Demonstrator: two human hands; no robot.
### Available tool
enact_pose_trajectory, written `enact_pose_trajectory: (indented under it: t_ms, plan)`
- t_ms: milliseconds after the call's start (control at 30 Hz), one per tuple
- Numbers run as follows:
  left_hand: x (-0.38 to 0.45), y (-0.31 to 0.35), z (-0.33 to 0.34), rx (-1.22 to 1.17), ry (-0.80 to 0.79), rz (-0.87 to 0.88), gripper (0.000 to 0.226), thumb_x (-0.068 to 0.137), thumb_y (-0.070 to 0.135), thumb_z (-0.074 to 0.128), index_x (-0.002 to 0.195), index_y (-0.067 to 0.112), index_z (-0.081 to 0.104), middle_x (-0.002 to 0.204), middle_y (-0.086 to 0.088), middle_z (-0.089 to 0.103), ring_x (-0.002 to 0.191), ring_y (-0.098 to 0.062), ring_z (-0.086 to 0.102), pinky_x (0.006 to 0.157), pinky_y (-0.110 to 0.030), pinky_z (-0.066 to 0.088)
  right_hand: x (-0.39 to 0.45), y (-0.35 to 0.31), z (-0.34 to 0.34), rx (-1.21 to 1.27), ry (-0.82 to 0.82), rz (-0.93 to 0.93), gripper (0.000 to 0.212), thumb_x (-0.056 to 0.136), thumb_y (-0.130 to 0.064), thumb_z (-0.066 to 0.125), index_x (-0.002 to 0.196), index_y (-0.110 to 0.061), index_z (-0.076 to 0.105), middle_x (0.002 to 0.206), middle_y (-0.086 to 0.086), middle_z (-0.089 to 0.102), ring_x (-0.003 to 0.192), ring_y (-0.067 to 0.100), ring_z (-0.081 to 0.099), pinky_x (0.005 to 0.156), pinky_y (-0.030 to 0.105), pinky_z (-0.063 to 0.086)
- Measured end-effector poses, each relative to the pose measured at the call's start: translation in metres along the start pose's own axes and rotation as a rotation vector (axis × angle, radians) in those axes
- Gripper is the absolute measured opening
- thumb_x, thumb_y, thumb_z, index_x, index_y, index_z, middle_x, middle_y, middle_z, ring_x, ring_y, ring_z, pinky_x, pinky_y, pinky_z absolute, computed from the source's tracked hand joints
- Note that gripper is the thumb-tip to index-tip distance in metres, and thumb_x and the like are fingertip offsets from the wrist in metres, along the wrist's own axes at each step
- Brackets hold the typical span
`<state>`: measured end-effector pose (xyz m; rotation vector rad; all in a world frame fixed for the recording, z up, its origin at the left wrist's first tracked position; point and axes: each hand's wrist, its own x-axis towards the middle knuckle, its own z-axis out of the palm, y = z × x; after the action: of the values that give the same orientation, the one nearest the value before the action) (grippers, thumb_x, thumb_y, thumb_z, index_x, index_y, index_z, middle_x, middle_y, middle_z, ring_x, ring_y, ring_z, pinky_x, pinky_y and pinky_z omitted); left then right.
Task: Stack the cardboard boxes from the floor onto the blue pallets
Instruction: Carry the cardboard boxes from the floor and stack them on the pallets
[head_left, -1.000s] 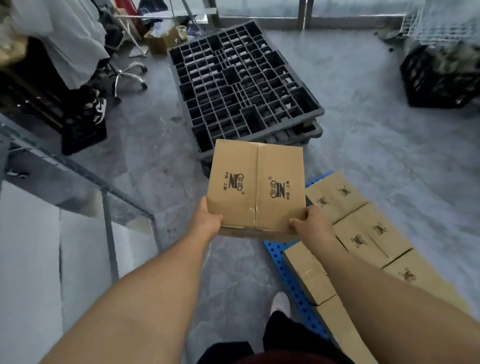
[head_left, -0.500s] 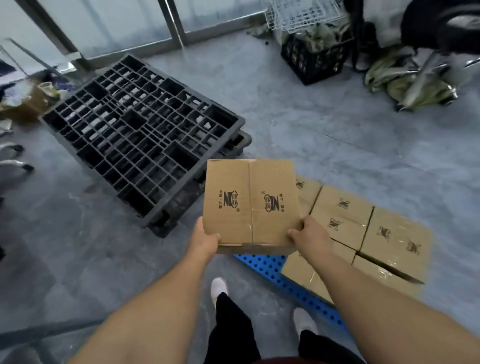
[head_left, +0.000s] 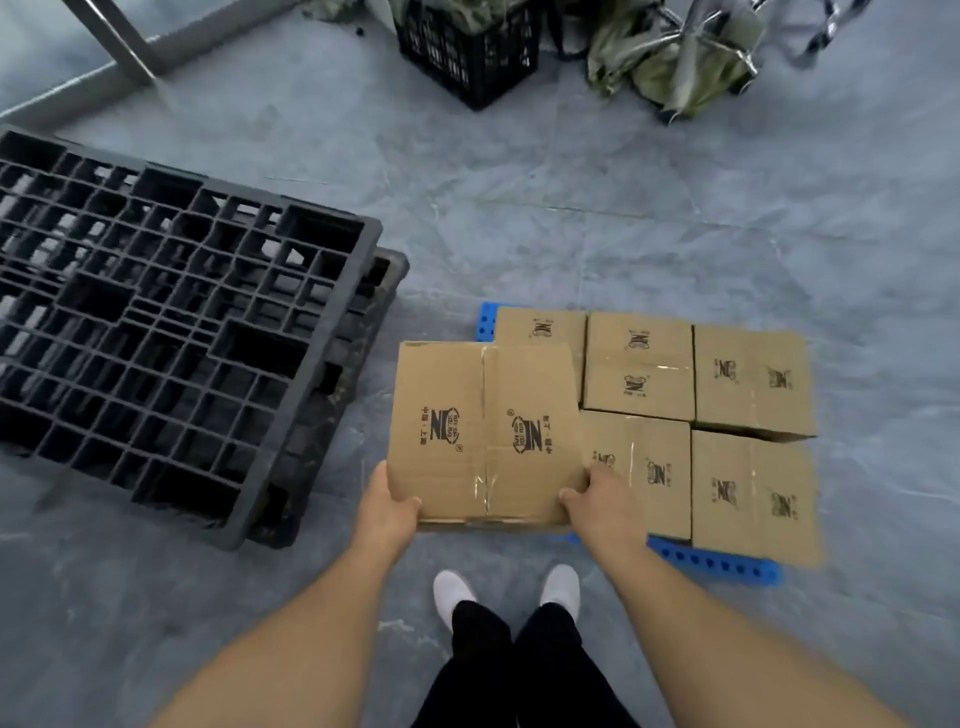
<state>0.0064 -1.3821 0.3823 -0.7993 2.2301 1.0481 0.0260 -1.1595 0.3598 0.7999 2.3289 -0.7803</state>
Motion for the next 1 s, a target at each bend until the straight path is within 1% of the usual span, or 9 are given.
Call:
enact_pose_trajectory:
  t_ms: [100, 200, 267, 367, 467, 600, 733, 900, 1000]
  plan:
    - [0.015, -0.006, 0.02, 0.027, -0.028, -0.025, 0.063, 0.09, 0.003, 0.053, 0.146, 0.017, 0.026, 0.138, -0.008, 0.047, 0.121, -0.024, 0.046, 0.096, -0.029, 0.035, 0.016, 0.017, 0.016, -0.032, -0.01, 0.029, 0.027, 0.089, -0.029, 0.054, 0.109, -0.011, 0.05, 0.108, 0.006, 0.053, 0.091, 0.022, 0.052, 0.068, 0.028, 0.038]
    - [0.04, -0.015, 0.041, 0.041, -0.045, -0.03, 0.057, 0.088, -0.003, 0.052, 0.14, 0.014, 0.035, 0.129, -0.008, 0.053, 0.103, -0.017, 0.048, 0.084, -0.023, 0.034, 0.037, 0.032, 0.041, -0.027, -0.046, 0.069, 0.028, 0.09, -0.027, 0.052, 0.112, -0.01, 0.05, 0.112, 0.007, 0.053, 0.097, 0.022, 0.054, 0.071, 0.029, 0.041]
    - [0.061, -0.023, 0.054, 0.066, -0.058, -0.044, 0.055, 0.087, -0.003, 0.052, 0.137, 0.015, 0.038, 0.126, -0.009, 0.056, 0.099, -0.016, 0.048, 0.082, -0.022, 0.034, 0.051, 0.038, 0.059, -0.014, -0.066, 0.12, 0.027, 0.09, -0.026, 0.051, 0.112, -0.009, 0.05, 0.114, 0.008, 0.052, 0.098, 0.024, 0.055, 0.074, 0.03, 0.043]
    - [0.097, -0.04, 0.074, 0.113, -0.084, -0.056, 0.058, 0.087, -0.001, 0.053, 0.14, 0.016, 0.035, 0.129, -0.008, 0.054, 0.109, -0.021, 0.05, 0.086, -0.025, 0.037, 0.076, 0.048, 0.087, 0.011, -0.074, 0.177, 0.029, 0.091, -0.025, 0.05, 0.114, -0.008, 0.051, 0.116, 0.01, 0.053, 0.103, 0.027, 0.055, 0.08, 0.034, 0.045]
    - [0.133, -0.057, 0.097, 0.123, -0.104, -0.059, 0.061, 0.088, 0.001, 0.052, 0.142, 0.02, 0.032, 0.13, -0.006, 0.053, 0.106, -0.02, 0.05, 0.085, -0.025, 0.038, 0.106, 0.059, 0.115, 0.012, -0.065, 0.207, 0.028, 0.092, -0.025, 0.048, 0.115, -0.008, 0.051, 0.116, 0.011, 0.055, 0.102, 0.027, 0.055, 0.079, 0.033, 0.045]
    - [0.179, -0.085, 0.133, 0.103, -0.129, -0.086, 0.065, 0.089, 0.001, 0.051, 0.145, 0.02, 0.026, 0.137, -0.007, 0.049, 0.121, -0.027, 0.049, 0.1, -0.035, 0.039, 0.144, 0.076, 0.149, -0.008, -0.039, 0.217, 0.028, 0.093, -0.024, 0.048, 0.116, -0.008, 0.05, 0.115, 0.011, 0.055, 0.102, 0.027, 0.055, 0.079, 0.033, 0.044]
    - [0.21, -0.109, 0.168, 0.064, -0.129, -0.108, 0.066, 0.089, -0.001, 0.051, 0.146, 0.018, 0.024, 0.143, -0.006, 0.043, 0.129, -0.023, 0.041, 0.103, -0.03, 0.032, 0.18, 0.094, 0.176, -0.067, -0.018, 0.203, 0.026, 0.095, -0.023, 0.045, 0.114, -0.006, 0.05, 0.116, 0.012, 0.053, 0.104, 0.029, 0.053, 0.074, 0.032, 0.04]
    - [0.241, -0.127, 0.199, 0.066, -0.11, -0.092, 0.064, 0.089, 0.001, 0.051, 0.145, 0.021, 0.027, 0.139, -0.003, 0.046, 0.122, -0.018, 0.044, 0.091, -0.021, 0.031, 0.21, 0.109, 0.203, -0.105, -0.001, 0.206, 0.027, 0.095, -0.025, 0.044, 0.115, -0.007, 0.05, 0.118, 0.012, 0.051, 0.108, 0.03, 0.051, 0.077, 0.036, 0.043]
    - [0.259, -0.133, 0.212, 0.073, -0.115, -0.084, 0.066, 0.089, 0.0, 0.052, 0.146, 0.02, 0.024, 0.144, -0.003, 0.041, 0.129, -0.019, 0.041, 0.099, -0.024, 0.03, 0.221, 0.117, 0.213, -0.125, 0.023, 0.217, 0.029, 0.094, -0.028, 0.046, 0.115, -0.009, 0.05, 0.117, 0.01, 0.052, 0.109, 0.03, 0.052, 0.077, 0.036, 0.044]
